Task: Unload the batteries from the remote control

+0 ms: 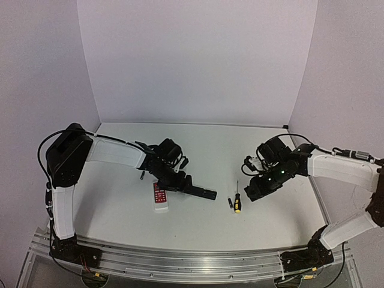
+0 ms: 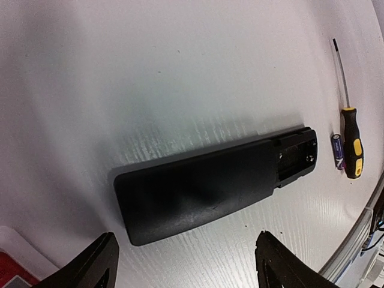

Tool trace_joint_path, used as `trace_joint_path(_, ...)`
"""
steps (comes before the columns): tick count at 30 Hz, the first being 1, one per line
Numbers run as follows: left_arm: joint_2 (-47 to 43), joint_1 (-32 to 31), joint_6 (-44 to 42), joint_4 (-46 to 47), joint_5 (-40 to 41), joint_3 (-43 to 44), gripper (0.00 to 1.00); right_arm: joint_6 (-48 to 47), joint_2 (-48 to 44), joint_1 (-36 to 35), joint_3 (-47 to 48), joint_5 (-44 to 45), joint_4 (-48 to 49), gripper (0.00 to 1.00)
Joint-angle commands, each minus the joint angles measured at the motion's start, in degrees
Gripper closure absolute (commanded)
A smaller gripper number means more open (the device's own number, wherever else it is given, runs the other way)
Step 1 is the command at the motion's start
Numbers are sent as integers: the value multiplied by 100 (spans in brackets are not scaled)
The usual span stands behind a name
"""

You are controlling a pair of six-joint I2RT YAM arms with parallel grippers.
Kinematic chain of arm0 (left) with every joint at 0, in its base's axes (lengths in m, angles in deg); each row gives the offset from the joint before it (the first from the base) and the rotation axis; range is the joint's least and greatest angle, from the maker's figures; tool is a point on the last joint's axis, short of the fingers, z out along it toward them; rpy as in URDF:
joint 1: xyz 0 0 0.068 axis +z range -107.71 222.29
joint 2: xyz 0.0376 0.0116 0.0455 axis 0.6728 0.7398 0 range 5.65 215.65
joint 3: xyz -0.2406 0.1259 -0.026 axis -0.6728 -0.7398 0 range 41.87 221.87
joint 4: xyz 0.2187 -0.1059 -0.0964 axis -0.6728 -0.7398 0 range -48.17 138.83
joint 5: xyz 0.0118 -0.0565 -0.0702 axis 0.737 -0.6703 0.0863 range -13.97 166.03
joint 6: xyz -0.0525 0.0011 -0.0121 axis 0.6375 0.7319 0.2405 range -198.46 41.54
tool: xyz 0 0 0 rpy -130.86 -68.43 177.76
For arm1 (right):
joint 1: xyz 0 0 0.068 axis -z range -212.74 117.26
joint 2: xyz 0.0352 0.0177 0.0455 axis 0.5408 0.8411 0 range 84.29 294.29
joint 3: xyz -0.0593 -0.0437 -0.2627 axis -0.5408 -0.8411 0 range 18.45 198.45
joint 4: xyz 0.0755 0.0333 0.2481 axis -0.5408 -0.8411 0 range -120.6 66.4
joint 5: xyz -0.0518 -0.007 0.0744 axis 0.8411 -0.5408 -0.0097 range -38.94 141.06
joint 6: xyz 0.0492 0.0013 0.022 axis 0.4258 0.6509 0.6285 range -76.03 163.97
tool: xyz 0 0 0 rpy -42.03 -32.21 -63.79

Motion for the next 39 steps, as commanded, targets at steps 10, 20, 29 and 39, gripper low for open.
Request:
trace_joint_path(10,-492,136,656,-299,1019,111,27,-2923,1683,-133,1783,-1325,-171,91)
trace_joint_path(20,-353,167,729,-1,1020,-67,38,-3889,3033,-288,3048,-1141,-630,94)
trace_joint_path(29,-685,167,807,973,737,-973,45,-3853,3701,-512,3621,-767,-804,96)
trace_joint_path(39,-794,159,900,1706,661,-1489,50,-3831,4006,-710,3803,-345,-932,97)
